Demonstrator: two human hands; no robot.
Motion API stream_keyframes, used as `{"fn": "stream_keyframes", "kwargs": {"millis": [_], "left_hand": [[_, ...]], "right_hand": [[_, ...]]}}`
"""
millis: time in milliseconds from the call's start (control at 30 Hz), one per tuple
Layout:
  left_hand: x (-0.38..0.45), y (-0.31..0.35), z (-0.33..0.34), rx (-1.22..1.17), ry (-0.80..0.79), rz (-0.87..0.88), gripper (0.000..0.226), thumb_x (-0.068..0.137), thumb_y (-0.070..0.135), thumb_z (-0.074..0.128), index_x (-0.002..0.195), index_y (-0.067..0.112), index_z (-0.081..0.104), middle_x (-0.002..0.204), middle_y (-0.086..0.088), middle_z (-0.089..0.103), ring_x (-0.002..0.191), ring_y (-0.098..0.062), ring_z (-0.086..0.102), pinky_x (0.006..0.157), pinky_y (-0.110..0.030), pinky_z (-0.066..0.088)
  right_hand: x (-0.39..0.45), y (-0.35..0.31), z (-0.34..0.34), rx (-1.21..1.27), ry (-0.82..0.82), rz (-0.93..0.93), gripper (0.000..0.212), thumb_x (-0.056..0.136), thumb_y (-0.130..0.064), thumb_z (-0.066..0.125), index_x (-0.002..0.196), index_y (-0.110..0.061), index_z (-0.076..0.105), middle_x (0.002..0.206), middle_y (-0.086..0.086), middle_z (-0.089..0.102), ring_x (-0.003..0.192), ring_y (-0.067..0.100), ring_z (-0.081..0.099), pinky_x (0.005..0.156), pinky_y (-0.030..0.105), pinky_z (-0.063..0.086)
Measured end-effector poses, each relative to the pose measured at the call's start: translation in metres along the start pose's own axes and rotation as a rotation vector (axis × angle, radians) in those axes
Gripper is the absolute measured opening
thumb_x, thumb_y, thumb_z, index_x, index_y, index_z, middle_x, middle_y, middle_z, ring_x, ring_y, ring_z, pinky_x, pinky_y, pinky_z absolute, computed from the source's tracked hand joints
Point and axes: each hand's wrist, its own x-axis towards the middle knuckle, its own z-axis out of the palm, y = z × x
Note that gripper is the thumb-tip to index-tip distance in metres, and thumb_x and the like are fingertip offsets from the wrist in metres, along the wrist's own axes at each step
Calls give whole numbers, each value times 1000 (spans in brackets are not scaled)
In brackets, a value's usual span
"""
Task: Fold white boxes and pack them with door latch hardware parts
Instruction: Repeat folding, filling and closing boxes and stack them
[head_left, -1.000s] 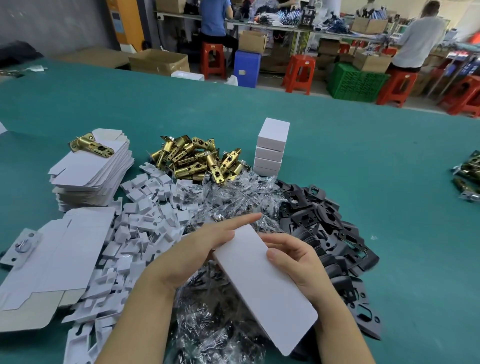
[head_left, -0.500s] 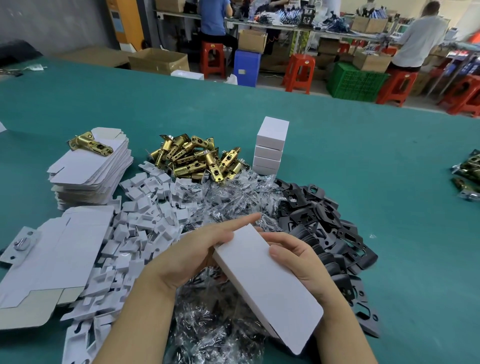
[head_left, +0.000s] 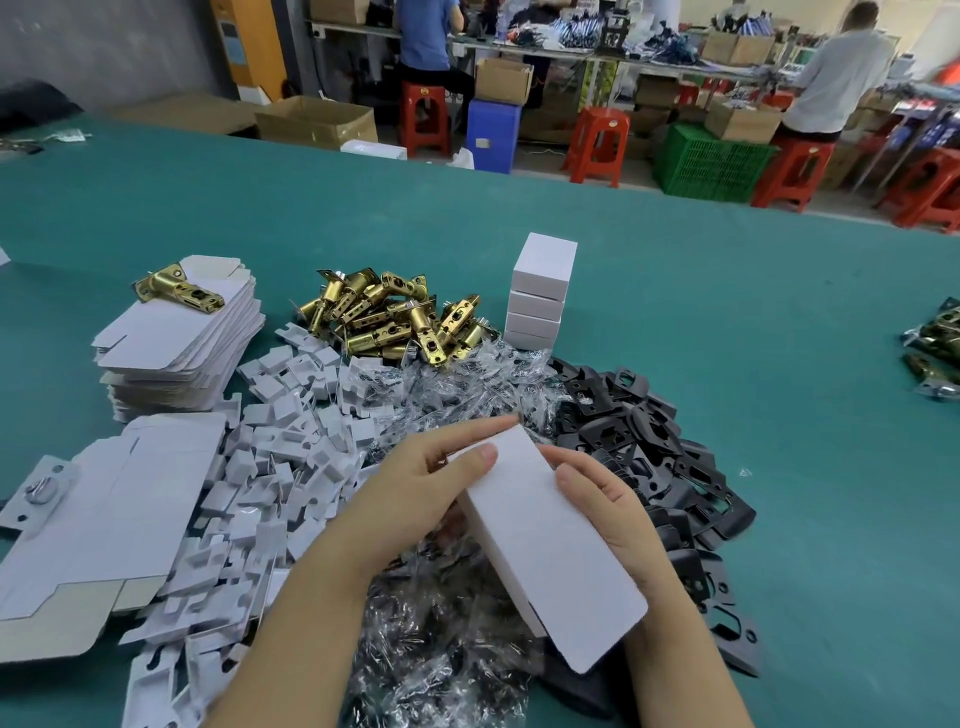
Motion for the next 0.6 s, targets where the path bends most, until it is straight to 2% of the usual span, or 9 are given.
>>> {"fn": "stream_keyframes", "kwargs": {"millis": [67,133,233,300,367,467,500,567,600], "left_hand": [[-1,-1,-1,-102,20,-27,27,98,45,56,122,49,70,72,7,60,62,-22,52,46,-24,43],[0,0,-2,-231,19,-68,32,94,44,55,120,39,74,65,4,57,59,-24,49,41,-25,39],[2,3,-1,-323,48,-110,32,96,39,53,115,30,77,84,-23,64,70,-30,56,48,-27,42],[3,2,0,-348,88,-141,30,100,35,51,111,29,78,102,-29,68,76,-31,62,54,-32,45],[4,0,2,-354,90,-165,27,98,36,53,111,32,77,95,-24,70,75,-35,57,49,-31,46],[3,-1,6,-340,85,-198,29,90,47,57,109,37,75,77,-4,71,79,-36,56,59,-43,51],[3,0,8,-319,79,-195,29,90,52,56,108,40,75,71,0,71,76,-34,59,58,-41,52],[3,1,9,-202,81,-170,29,95,62,47,94,50,74,60,1,64,58,-21,59,47,-29,45],[2,3,8,-132,93,-158,36,94,68,41,84,52,72,57,2,59,50,-12,54,46,-27,41]], "right_hand": [[0,2,0,-87,16,-7,19,98,-28,64,109,-25,79,106,5,77,77,15,69,58,24,54],[-1,4,0,-65,-25,-17,23,97,-20,68,115,-30,77,120,2,75,87,15,72,63,25,56],[-2,11,0,-88,-198,-115,55,88,-11,77,137,-31,64,140,0,64,120,22,67,85,31,59],[-2,16,2,-140,-237,-189,66,85,-2,79,140,-33,60,143,2,63,131,20,60,94,27,55],[-2,16,5,-178,-188,-223,66,79,-9,83,135,-38,64,140,1,65,129,19,61,93,26,55],[-1,17,7,-162,-157,-248,57,74,-21,86,126,-36,69,129,3,69,118,19,67,87,29,57],[-1,17,7,-157,-143,-265,51,76,-21,85,123,-33,70,125,4,71,114,19,69,85,27,57],[0,18,9,-151,-94,-306,37,80,-26,83,116,-31,74,116,9,74,104,22,73,83,27,58],[1,18,9,-134,-52,-312,32,81,-30,83,112,-32,75,111,10,76,99,25,74,82,28,59]]}}
